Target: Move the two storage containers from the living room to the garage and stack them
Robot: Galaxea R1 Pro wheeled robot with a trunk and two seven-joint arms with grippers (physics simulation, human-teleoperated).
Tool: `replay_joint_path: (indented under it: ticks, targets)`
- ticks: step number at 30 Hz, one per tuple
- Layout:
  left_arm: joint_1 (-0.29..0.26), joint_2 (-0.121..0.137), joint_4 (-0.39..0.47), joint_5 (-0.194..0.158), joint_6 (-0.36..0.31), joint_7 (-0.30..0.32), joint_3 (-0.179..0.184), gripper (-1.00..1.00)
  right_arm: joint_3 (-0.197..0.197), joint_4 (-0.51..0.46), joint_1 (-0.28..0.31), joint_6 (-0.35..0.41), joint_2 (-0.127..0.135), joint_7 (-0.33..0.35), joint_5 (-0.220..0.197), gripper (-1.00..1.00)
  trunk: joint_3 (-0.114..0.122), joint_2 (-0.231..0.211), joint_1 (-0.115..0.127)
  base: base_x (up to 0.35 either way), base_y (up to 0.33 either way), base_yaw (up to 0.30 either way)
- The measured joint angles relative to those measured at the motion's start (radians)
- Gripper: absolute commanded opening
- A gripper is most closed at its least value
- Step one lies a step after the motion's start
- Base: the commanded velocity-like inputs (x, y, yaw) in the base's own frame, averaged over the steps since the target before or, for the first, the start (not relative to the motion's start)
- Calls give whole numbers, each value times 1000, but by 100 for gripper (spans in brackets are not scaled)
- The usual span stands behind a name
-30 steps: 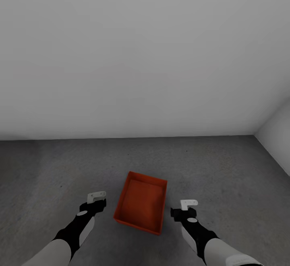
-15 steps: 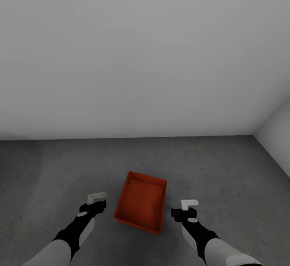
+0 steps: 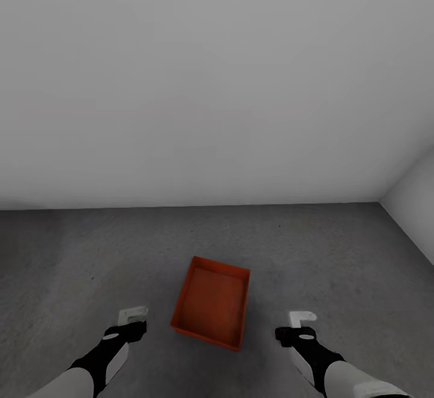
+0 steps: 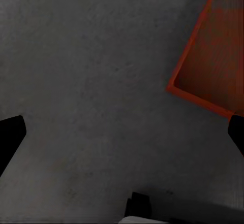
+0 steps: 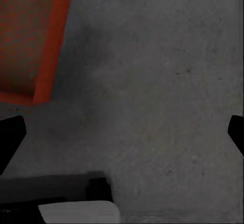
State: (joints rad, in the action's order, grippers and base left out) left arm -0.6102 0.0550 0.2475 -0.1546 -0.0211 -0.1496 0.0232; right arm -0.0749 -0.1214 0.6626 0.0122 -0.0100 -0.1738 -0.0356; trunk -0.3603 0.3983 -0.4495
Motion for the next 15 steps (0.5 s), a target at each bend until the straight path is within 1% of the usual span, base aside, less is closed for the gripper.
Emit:
replay_joint_path:
  ticks: [1, 3, 6, 12, 15]
  targets:
    - [0, 3, -12, 0, 0, 0, 0, 100, 1, 42, 0, 9, 10, 0, -4, 100, 0, 0, 0, 0, 0, 0]
    - [0, 5, -19, 0, 0, 0, 1, 100, 0, 88, 0, 8, 15, 1, -5, 100, 0, 0, 0, 0, 0, 0]
    - [0, 5, -22, 1, 0, 0, 1, 100, -1, 131, -1, 0, 15, -1, -6, 100, 0, 0, 0, 0, 0, 0]
    - [0, 5, -20, 1, 0, 0, 1, 100, -2, 149, -17, -10, 10, -6, -6, 100, 0, 0, 0, 0, 0, 0]
    - [0, 3, -16, 2, 13, 0, 3, 100, -2, 151, -19, -11, 11, -6, -6, 100, 0, 0, 0, 0, 0, 0]
